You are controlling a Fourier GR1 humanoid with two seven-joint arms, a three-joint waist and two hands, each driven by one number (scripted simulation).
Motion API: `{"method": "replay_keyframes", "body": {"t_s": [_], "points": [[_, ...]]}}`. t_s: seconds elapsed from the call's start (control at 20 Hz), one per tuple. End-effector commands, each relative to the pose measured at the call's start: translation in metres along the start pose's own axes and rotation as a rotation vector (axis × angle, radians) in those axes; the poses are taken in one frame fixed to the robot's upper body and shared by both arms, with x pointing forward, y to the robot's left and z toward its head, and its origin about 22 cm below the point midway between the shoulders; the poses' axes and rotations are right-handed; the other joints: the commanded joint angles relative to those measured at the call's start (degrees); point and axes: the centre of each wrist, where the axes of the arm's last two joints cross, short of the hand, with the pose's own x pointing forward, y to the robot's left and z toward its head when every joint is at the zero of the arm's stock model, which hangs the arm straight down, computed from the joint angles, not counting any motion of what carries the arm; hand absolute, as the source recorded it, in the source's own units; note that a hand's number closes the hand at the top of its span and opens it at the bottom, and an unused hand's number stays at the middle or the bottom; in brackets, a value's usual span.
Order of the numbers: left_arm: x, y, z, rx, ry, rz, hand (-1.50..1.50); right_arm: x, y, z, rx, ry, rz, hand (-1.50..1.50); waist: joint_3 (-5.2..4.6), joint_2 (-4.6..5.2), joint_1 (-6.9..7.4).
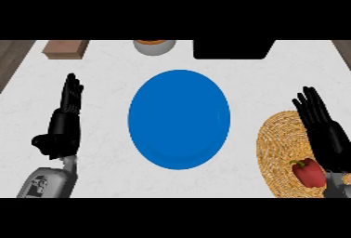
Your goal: Pick the bell pepper from the placemat and place it in the plate
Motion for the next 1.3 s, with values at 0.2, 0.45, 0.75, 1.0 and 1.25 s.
{"method": "replay_keyframes", "body": {"t_s": [0.2, 0.45, 0.75, 1.0, 1.25], "points": [[0.026, 0.012, -0.021, -0.180, -0.062, -0.067, 0.00, 0.042, 0.101, 0.009, 0.825, -0.279, 0.034, 1.50, -1.03, -0.75, 1.21], [0.028, 0.022, -0.025, -0.226, 0.005, -0.042, 0.00, 0.055, 0.065, 0.009, 0.728, -0.422, 0.736, 1.50, -1.13, -1.03, -2.57], [0.046, 0.039, -0.036, -0.272, 0.010, -0.022, 0.00, -0.041, 0.088, 0.095, 0.589, -0.440, 0.284, -1.50, -0.88, 0.32, -1.66], [0.060, 0.045, -0.042, -0.285, 0.012, -0.007, 0.00, -0.022, 0.031, 0.082, 0.527, -0.570, 0.293, -1.50, -1.01, 0.30, -1.37], [0.051, 0.044, -0.034, -0.263, 0.022, -0.018, 0.00, 0.048, 0.010, 0.091, 0.514, -0.572, 0.547, -1.50, -1.13, 0.11, -2.31]]}}
